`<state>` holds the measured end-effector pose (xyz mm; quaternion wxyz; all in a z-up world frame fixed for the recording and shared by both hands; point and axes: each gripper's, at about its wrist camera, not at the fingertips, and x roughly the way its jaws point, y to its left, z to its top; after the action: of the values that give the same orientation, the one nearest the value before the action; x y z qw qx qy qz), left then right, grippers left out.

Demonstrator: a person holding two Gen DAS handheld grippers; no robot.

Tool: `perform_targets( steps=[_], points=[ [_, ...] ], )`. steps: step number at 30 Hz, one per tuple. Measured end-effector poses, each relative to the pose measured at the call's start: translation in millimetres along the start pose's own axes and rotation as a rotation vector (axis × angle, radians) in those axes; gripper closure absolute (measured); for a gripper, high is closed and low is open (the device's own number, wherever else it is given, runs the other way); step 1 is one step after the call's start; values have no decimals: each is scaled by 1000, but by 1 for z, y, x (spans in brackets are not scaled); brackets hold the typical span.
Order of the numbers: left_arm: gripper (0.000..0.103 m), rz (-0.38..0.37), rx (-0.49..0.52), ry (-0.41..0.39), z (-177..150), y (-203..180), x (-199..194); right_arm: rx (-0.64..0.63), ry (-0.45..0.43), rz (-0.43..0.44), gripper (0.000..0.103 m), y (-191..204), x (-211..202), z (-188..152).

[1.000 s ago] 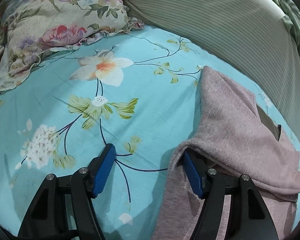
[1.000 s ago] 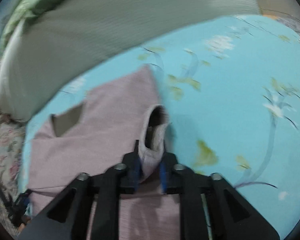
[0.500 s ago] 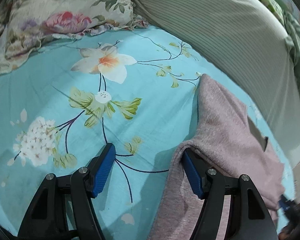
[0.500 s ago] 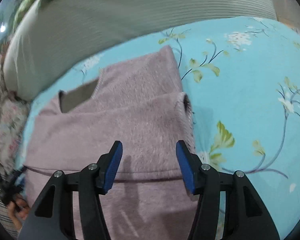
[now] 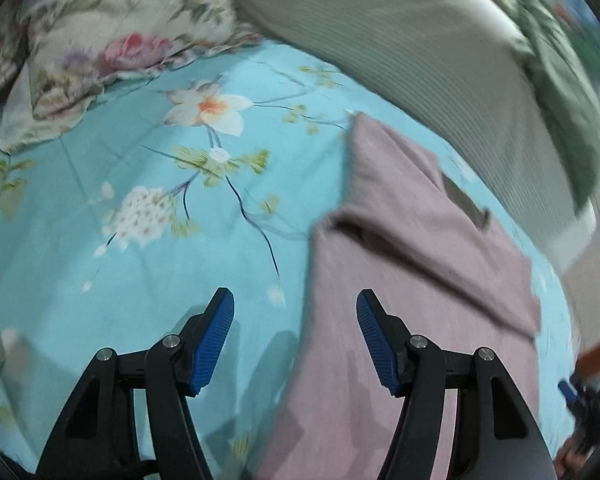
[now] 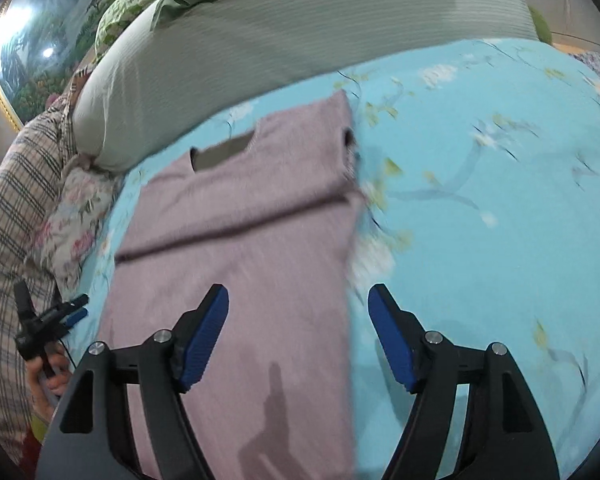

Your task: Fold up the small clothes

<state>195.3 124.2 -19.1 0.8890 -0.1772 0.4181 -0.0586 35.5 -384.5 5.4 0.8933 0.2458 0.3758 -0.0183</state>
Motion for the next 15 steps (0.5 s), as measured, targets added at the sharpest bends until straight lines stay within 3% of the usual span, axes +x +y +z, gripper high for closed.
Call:
perform_targets(
  steps=[3, 5, 9, 12, 15],
  points=[
    [34, -24, 106, 53, -26, -8, -18, 25, 28, -17, 30, -20, -15, -26],
    [34, -31, 171, 101, -47, -12, -25, 43, 72, 26, 30, -26, -16, -40],
    [34, 2, 276, 183, -97, -9, -35, 21, 218, 311, 30, -23, -27, -84],
    [35, 55, 409, 149, -139, -10, -60, -19, 236, 392, 30, -22, -44, -105],
    [34, 6, 431, 176, -165, 2, -85, 2, 240, 456, 30, -31, -53, -122]
  ],
)
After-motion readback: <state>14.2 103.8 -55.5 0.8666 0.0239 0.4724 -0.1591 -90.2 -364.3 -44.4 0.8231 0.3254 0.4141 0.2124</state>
